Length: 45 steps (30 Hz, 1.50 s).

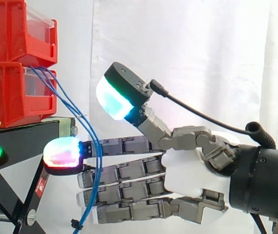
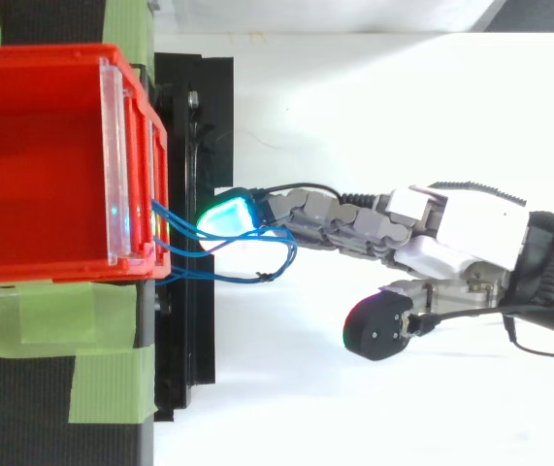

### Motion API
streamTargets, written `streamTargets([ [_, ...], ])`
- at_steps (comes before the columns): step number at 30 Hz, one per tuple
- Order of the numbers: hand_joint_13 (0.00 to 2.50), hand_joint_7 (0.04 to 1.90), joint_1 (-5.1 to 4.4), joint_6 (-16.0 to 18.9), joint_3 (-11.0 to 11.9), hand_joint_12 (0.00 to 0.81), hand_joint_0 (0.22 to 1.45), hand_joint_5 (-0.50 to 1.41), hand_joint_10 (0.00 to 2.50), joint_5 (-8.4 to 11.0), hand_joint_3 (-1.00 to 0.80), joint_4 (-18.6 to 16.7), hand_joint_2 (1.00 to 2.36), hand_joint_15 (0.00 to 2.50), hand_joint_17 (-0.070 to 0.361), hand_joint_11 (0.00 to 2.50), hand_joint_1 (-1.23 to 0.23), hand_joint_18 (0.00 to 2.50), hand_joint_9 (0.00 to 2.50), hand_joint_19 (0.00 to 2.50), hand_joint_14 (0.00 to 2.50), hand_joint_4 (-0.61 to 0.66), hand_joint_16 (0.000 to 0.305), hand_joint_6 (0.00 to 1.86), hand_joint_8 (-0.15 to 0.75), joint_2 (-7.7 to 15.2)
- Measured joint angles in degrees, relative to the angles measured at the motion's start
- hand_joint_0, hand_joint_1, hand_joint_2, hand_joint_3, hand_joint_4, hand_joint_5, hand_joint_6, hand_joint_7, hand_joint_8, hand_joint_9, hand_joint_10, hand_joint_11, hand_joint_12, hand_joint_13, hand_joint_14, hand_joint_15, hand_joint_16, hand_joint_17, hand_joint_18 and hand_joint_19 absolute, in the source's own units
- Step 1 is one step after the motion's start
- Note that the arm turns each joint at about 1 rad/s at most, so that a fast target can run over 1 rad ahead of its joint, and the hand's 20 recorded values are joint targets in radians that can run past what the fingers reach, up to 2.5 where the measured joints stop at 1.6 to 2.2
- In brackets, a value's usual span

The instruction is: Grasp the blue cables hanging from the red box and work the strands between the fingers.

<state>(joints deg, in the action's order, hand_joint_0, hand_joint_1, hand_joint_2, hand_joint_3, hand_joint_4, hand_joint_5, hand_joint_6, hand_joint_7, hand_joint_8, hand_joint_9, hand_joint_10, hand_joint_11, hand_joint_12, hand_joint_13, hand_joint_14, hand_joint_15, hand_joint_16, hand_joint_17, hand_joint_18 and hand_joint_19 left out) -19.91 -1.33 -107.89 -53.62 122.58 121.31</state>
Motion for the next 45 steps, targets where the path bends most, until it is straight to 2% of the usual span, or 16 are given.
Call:
streamTargets([
  [8,0.0,0.69,-0.03,0.88,1.32,0.385,0.68,-0.37,0.0,-0.15,-1.0,1.62,1.0,0.17,0.165,0.09,-0.45,0.0,0.0,0.13,0.0,0.19,0.073,0.01,0.327,0.32],
  [16,0.0,0.7,0.27,-1.26,3.27,0.387,0.68,-0.37,0.0,-0.31,-1.0,1.92,1.0,0.18,0.165,0.11,-0.45,0.0,0.0,0.13,0.0,0.19,0.073,0.01,0.329,0.37],
  [45,0.0,0.71,0.1,-2.14,3.48,0.396,0.69,-0.36,0.0,-0.33,-1.0,1.35,1.0,0.2,0.164,0.18,-0.45,0.0,0.07,0.17,0.0,0.2,0.073,0.01,0.341,0.39],
])
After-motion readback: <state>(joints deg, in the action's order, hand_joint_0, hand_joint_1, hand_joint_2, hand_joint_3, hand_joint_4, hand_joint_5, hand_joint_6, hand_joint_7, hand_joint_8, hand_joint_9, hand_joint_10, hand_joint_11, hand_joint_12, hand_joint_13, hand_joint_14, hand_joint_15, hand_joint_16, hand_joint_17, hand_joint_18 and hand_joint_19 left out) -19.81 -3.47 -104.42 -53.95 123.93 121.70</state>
